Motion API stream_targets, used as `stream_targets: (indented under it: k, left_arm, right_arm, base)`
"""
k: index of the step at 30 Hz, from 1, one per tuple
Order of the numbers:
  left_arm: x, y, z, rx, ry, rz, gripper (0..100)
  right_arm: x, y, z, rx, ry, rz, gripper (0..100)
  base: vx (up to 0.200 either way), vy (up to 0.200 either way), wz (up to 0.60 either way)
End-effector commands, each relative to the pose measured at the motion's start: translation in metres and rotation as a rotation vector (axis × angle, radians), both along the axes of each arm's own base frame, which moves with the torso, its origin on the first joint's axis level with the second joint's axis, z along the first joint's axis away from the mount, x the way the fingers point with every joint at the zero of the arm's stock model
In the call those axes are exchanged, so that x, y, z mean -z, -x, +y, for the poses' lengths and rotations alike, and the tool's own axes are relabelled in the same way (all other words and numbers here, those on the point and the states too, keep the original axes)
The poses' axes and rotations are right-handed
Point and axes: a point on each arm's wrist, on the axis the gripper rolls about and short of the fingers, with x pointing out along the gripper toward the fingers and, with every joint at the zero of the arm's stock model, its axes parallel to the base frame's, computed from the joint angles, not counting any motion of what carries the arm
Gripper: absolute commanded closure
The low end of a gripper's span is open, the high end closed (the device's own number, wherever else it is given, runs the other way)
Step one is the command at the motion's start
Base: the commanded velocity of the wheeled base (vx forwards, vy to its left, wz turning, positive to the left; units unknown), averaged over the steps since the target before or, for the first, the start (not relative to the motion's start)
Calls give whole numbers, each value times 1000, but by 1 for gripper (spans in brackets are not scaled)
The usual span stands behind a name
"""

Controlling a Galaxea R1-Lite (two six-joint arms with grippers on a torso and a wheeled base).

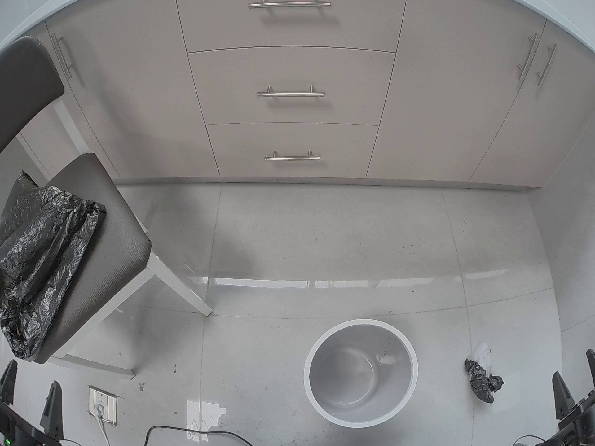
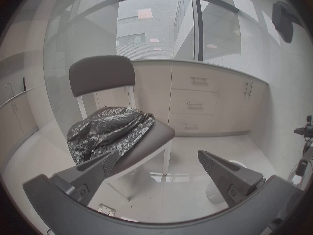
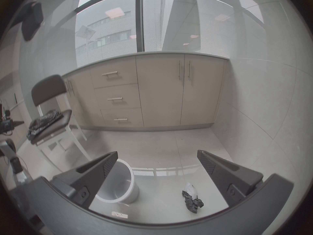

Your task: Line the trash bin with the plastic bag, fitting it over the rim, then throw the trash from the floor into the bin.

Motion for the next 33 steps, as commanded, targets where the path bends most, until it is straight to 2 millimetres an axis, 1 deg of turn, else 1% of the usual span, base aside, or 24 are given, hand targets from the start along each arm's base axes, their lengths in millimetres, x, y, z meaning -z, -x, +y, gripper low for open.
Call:
stream_targets:
  k: [1, 2, 3, 5, 7, 10, 11, 13, 14, 15, 16, 17, 18, 19, 20, 22, 23, 24, 27, 29, 31, 33]
  left_arm:
    - [-91, -10, 1, 38, 51, -40, 0]
    - [-99, -17, 0, 42, -7, -21, 0]
    - [-103, -23, 0, 46, -35, 0, 0]
    - [-110, -39, -1, 82, -44, 58, 0]
    - [-117, -57, -2, 87, -59, 122, 0]
    - [-117, -58, -3, 87, -59, 128, 0]
    - [-134, -111, -5, 92, -201, 254, 0]
    - [-149, -146, -6, 85, -254, 278, 0]
    - [-154, -160, -6, 76, -271, 283, 0]
    - [-162, -182, -7, 51, -303, 289, 0]
    - [-166, -196, -7, 34, -332, 290, 0]
    - [-166, -196, -7, 34, -332, 290, 0]
    - [-175, -235, -4, 6, -448, 293, 0]
    - [-179, -252, 1, -11, -509, 293, 0]
    - [-181, -258, 4, -19, -533, 290, 0]
    - [-186, -292, 9, -31, -627, 286, 0]
    - [-187, -296, 9, -31, -631, 285, 0]
    - [-190, -310, 11, -37, -661, 279, 0]
    - [-193, -330, 19, -51, -743, 285, 0]
    - [-191, -343, 26, -64, -800, 301, 0]
    - [-184, -356, 38, -85, -876, 339, 0]
    - [-177, -364, 49, -100, -924, 372, 0]
  right_arm:
    - [-200, 15, -3, -97, -333, -336, 0]
    - [-238, 6, -2, -103, -286, -319, 0]
    - [-244, -9, -1, -103, -234, -244, 0]
    - [-238, -36, 1, -109, -199, -126, 0]
    - [-220, -63, 5, -136, -242, -34, 0]
    - [-218, -65, 5, -140, -247, -30, 0]
    - [-188, -113, 19, -247, -352, -24, 0]
    - [-171, -137, 28, -271, -379, -13, 0]
    - [-165, -144, 29, -270, -383, -7, 0]
    - [-155, -153, 32, -270, -385, -3, 0]
    - [-151, -157, 33, -275, -387, -5, 0]
    - [-151, -157, 33, -275, -387, -5, 0]
    - [-145, -166, 37, -281, -389, -19, 0]
    - [-144, -168, 37, -280, -391, -25, 0]
    - [-143, -168, 37, -280, -392, -24, 0]
    - [-142, -166, 37, -281, -408, -24, 0]
    - [-143, -166, 37, -282, -410, -26, 0]
    - [-143, -166, 36, -280, -418, -28, 0]
    - [-144, -165, 35, -275, -420, -35, 0]
    - [-145, -164, 35, -277, -420, -38, 0]
    - [-145, -164, 35, -277, -421, -36, 0]
    - [-144, -165, 35, -277, -423, -35, 0]
  base:
    - [0, 0, 0]
    - [0, 0, 0]
    - [0, 0, 0]
    - [0, 0, 0]
    - [0, 0, 0]
    - [0, 0, 0]
    - [0, 0, 0]
    - [0, 0, 0]
    - [0, 0, 0]
    - [0, 0, 0]
    - [0, 0, 0]
    - [0, 0, 0]
    - [0, 0, 0]
    - [0, 0, 0]
    - [0, 0, 0]
    - [0, 0, 0]
    - [0, 0, 0]
    - [0, 0, 0]
    - [0, 0, 0]
    - [0, 0, 0]
    - [0, 0, 0]
    - [0, 0, 0]
